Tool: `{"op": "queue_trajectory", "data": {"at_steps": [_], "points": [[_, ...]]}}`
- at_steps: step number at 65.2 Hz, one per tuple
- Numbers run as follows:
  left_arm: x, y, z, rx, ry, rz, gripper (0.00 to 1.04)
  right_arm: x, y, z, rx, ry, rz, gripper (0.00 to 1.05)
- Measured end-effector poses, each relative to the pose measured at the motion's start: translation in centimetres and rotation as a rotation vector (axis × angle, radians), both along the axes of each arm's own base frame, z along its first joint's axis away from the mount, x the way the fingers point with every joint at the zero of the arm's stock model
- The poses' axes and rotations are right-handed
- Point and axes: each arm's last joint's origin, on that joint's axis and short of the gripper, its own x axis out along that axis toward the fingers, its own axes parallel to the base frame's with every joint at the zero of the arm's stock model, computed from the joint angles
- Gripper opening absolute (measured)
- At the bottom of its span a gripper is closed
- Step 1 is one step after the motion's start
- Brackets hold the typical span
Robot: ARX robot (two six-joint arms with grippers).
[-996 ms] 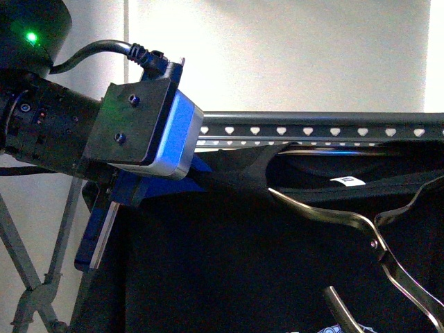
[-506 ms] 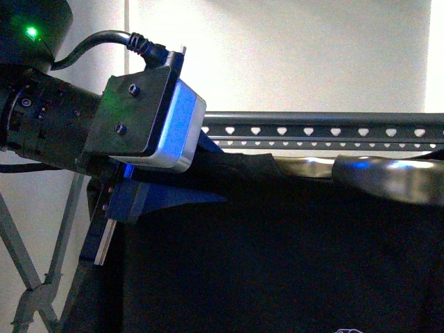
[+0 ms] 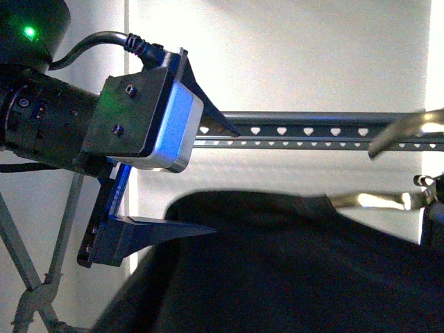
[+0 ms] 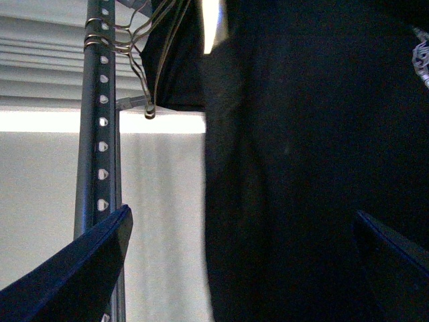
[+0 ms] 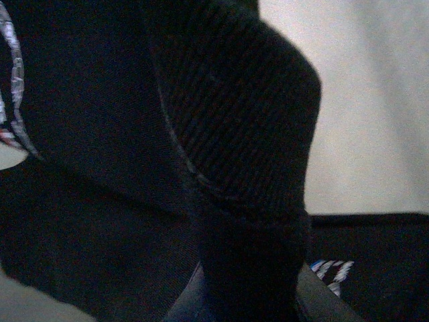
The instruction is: Hang clothes on hanger
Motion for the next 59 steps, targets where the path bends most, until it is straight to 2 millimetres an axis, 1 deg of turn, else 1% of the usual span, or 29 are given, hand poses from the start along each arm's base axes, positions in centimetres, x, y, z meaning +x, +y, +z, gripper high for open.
{"op": "queue_trajectory", "data": {"at_steps": [2,10,12,13,16,18,19,21,22,24,25,26,28,30,31,32,34,38,42,46,53,59], "points": [[0.0,0.0,0.0,0.000,0.000,0.000,0.98,-0.3,-0.3,-0.7,-0.001,0.050,-0.010,0.09],[0.0,0.0,0.0,0.001,-0.002,0.006,0.98,-1.1,-1.0,-2.0,0.027,0.166,-0.028,0.09],[0.0,-0.2,0.0,-0.014,0.001,0.046,0.98,-1.3,-1.0,-2.2,0.038,0.186,-0.032,0.09],[0.1,-0.2,-0.1,-0.043,-0.004,0.128,0.98,-1.4,-1.1,-2.3,0.053,0.207,-0.036,0.09],[0.5,0.2,0.0,-0.245,0.048,0.383,0.98,-1.6,-1.2,-2.2,0.099,0.266,-0.058,0.09],[0.7,0.4,0.6,-0.399,0.102,0.469,0.98,-1.6,-1.3,-2.0,0.123,0.286,-0.072,0.09],[0.9,0.6,1.0,-0.512,0.141,0.540,0.98,-1.6,-1.3,-1.8,0.142,0.297,-0.082,0.09],[1.0,1.0,1.5,-0.633,0.191,0.594,0.98,-1.6,-1.3,-1.5,0.168,0.308,-0.088,0.09],[1.2,1.4,1.9,-0.748,0.247,0.643,0.98,-1.6,-1.3,-1.1,0.192,0.316,-0.098,0.09],[1.3,1.8,2.4,-0.859,0.306,0.684,0.98,-1.4,-1.4,-0.7,0.213,0.319,-0.110,0.09],[1.4,2.3,2.8,-0.990,0.383,0.715,0.98,-1.3,-1.4,-0.4,0.234,0.319,-0.122,0.09],[1.5,2.5,3.1,-1.025,0.388,0.731,0.98,-1.3,-1.4,-0.2,0.251,0.322,-0.132,0.09],[1.6,3.2,3.6,-1.185,0.455,0.760,0.98,-1.1,-1.4,0.3,0.294,0.323,-0.141,0.08],[1.6,3.6,3.9,-1.283,0.502,0.768,0.98,-1.0,-1.4,0.8,0.328,0.324,-0.151,0.07],[1.7,4.0,4.1,-1.390,0.557,0.773,0.98,-1.0,-1.4,1.1,0.352,0.326,-0.170,0.07],[1.7,4.2,4.2,-1.416,0.562,0.778,0.98,-1.0,-1.4,1.3,0.361,0.326,-0.182,0.07],[1.7,4.8,4.5,-1.544,0.622,0.779,0.98,-0.9,-1.3,1.8,0.389,0.324,-0.208,0.07],[1.8,5.6,4.7,-1.712,0.686,0.773,0.98,-1.0,-0.9,2.6,0.457,0.339,-0.248,0.07],[1.8,6.0,4.8,-1.787,0.721,0.765,0.98,-1.0,-0.5,3.1,0.503,0.343,-0.271,0.07],[1.5,6.1,5.2,-1.861,0.764,0.721,0.98,-0.8,0.1,3.8,0.595,0.355,-0.316,0.07],[0.8,6.0,6.1,-1.885,0.792,0.664,0.98,-0.4,0.7,4.6,0.664,0.334,-0.373,0.07],[0.4,5.9,6.1,-1.874,0.830,0.656,0.98,-0.5,0.8,5.4,0.722,0.325,-0.411,0.07]]}}
